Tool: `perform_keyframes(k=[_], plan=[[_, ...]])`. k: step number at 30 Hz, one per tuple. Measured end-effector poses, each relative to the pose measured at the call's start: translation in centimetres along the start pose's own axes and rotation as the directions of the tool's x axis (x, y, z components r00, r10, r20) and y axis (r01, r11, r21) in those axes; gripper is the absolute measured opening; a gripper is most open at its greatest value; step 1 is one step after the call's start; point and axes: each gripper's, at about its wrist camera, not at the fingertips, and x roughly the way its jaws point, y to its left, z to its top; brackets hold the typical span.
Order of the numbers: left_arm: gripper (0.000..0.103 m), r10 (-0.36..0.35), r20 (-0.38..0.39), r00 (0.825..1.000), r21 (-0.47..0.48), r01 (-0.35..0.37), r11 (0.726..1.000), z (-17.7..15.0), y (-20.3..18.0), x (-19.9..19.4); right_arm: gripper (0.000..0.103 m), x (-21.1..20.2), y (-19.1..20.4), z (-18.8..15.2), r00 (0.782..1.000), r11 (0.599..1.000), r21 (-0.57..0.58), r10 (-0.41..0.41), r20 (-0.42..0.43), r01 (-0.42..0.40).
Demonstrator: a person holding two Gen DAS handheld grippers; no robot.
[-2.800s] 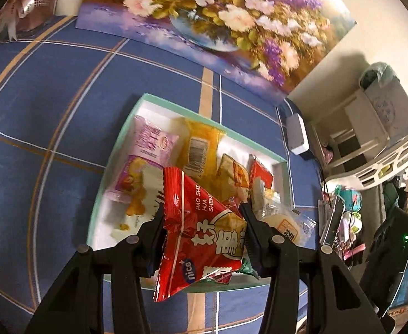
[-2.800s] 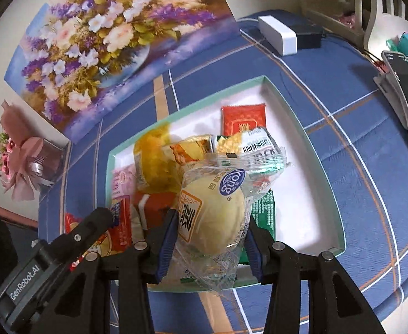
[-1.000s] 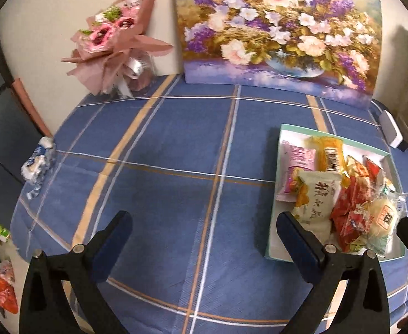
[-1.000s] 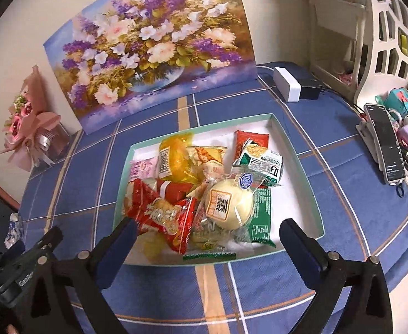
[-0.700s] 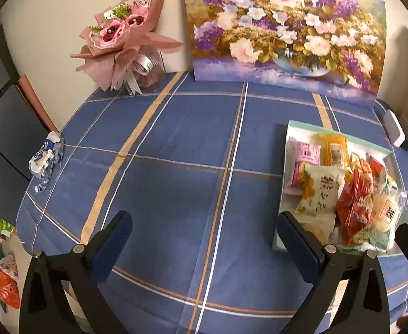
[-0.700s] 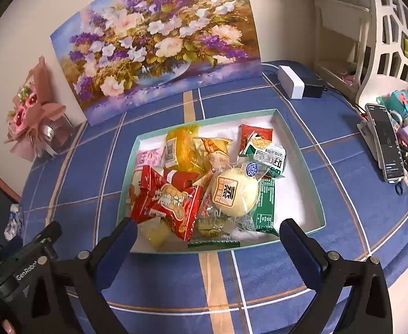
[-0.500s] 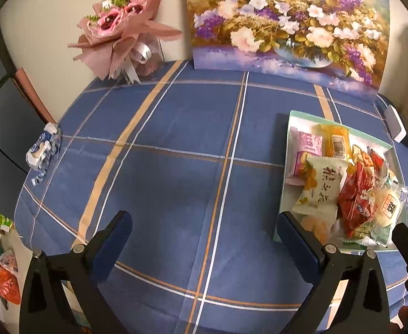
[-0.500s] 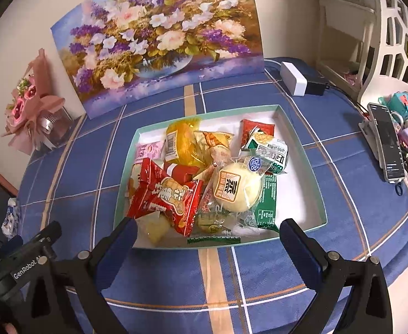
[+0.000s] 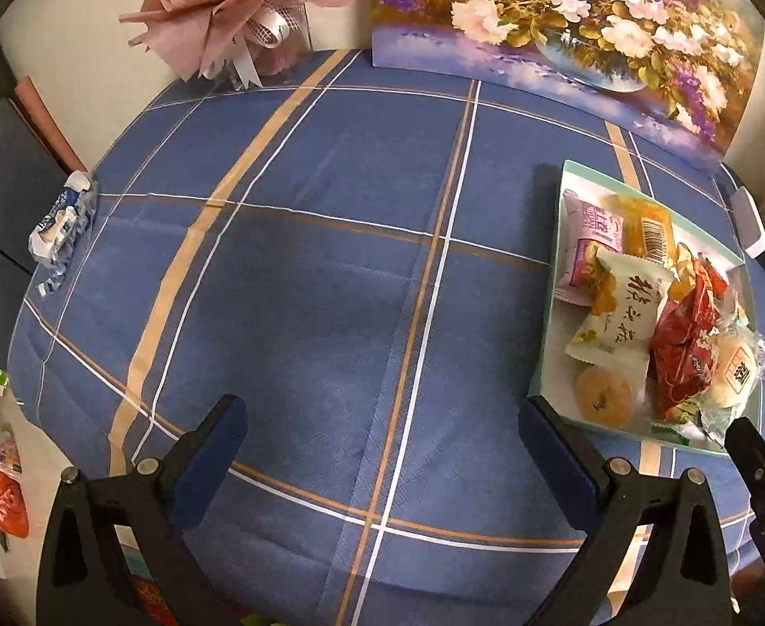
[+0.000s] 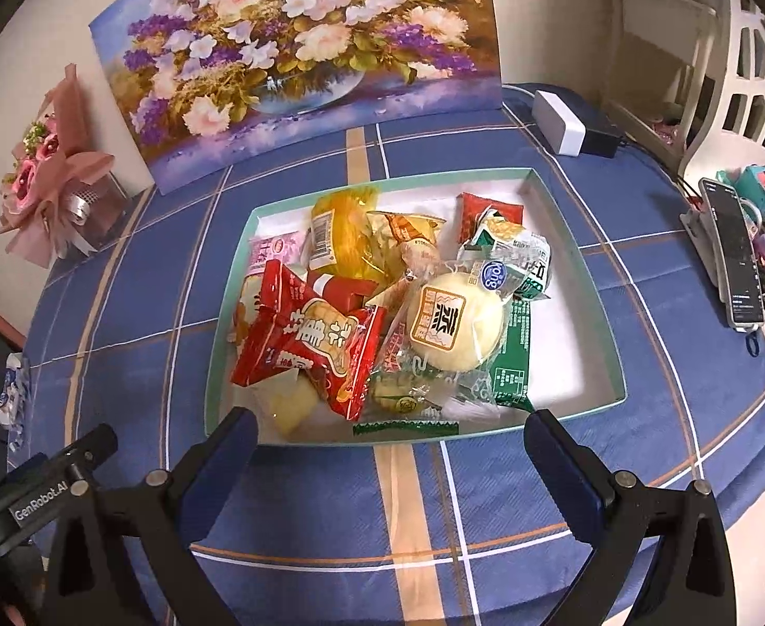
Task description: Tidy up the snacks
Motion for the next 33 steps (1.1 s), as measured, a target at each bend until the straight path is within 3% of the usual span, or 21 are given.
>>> perform_keyframes(k=[33], plan=[[0.103, 0.023, 0.013, 1.0, -0.024, -0.023, 0.999, 0.46, 0.91, -0.26, 0.103, 0.68, 0.57, -0.08, 0.999, 0.999, -0.024, -0.023, -0.038, 0.022]])
